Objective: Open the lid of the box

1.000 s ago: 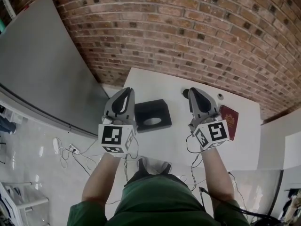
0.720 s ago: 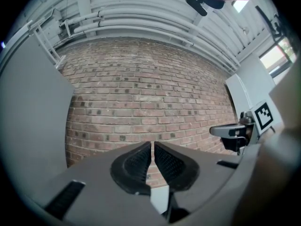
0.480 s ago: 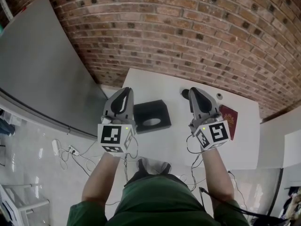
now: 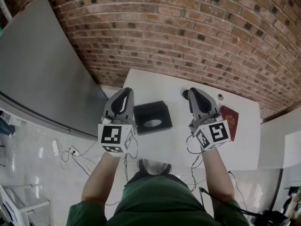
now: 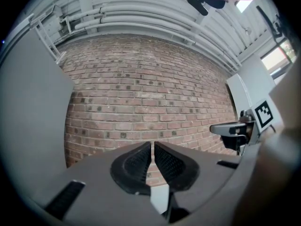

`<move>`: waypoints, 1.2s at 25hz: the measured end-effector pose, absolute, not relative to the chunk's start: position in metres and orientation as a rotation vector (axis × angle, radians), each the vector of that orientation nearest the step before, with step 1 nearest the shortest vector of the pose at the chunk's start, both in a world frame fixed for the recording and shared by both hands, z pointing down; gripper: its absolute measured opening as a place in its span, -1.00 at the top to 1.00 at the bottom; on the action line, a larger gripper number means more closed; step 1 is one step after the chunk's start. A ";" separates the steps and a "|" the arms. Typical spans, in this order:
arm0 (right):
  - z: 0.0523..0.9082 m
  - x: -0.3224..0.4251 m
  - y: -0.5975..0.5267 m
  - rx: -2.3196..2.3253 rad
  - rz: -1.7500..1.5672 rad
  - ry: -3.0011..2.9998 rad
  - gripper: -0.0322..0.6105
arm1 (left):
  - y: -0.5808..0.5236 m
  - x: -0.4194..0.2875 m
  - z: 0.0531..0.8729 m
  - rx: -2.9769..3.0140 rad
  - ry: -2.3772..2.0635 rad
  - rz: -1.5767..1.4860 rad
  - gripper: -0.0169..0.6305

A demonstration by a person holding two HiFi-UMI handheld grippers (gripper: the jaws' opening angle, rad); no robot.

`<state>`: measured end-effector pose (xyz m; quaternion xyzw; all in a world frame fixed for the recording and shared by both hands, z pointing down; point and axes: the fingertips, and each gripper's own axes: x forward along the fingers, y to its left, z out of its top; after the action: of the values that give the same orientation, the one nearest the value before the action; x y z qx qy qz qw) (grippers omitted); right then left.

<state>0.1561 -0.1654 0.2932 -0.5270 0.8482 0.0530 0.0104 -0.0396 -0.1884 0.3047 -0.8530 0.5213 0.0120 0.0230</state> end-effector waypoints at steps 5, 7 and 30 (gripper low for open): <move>0.292 0.151 -0.170 -1.640 0.166 2.657 0.89 | -0.194 -0.043 0.307 -2.649 1.614 0.034 0.88; 0.294 0.149 -0.172 -1.636 0.165 2.659 0.89 | -0.196 -0.044 0.308 -2.650 1.616 0.035 0.88; 0.311 0.138 -0.198 -1.704 0.132 2.663 0.89 | -0.233 -0.058 0.347 -2.723 1.597 -0.033 0.88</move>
<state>0.1384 -0.1976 0.3109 -0.5385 0.8415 0.0416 -0.0112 -0.0579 -0.2331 0.3470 -0.8625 0.5059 -0.0105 -0.0076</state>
